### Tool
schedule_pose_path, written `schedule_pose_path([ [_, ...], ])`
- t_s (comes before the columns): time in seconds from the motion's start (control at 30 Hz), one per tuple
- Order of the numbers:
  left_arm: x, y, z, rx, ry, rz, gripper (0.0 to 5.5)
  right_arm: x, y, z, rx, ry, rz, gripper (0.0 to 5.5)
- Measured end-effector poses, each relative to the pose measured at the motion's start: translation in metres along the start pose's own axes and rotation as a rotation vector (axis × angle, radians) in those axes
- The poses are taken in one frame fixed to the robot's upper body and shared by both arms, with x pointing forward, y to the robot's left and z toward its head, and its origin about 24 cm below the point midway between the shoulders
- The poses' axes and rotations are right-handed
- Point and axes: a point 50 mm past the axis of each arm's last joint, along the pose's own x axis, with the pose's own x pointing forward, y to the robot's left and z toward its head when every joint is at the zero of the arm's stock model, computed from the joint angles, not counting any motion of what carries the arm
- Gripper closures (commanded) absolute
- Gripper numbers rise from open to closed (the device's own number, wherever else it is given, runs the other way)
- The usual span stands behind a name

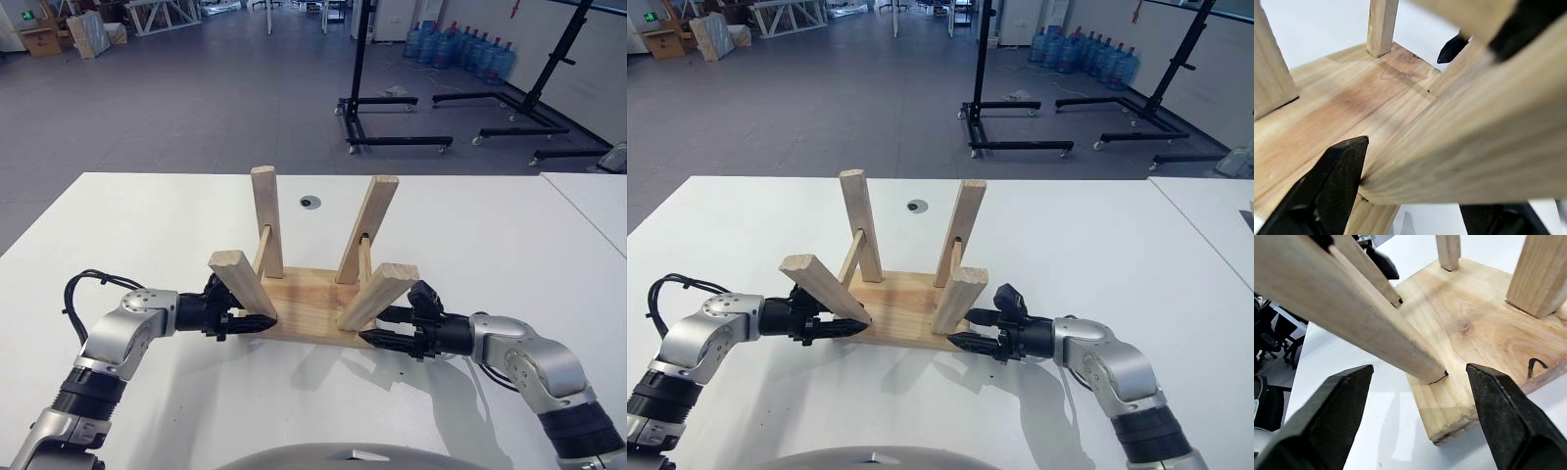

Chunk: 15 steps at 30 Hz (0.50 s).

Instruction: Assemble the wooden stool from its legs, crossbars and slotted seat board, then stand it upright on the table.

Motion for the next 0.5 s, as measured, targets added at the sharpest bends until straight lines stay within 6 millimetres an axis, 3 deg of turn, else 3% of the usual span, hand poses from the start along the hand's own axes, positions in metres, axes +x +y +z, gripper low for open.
schedule_pose_path([
  [0.17,0.006,-0.012,-0.009,-0.033,0.010,-0.055,2.63,0.002,-0.006,0.005,0.003,-0.020,-0.001,1.99],
  [0.5,-0.008,-0.005,-0.015,-0.062,0.034,-0.013,2.63,0.004,-0.009,0.004,0.019,-0.030,0.013,1.99],
])
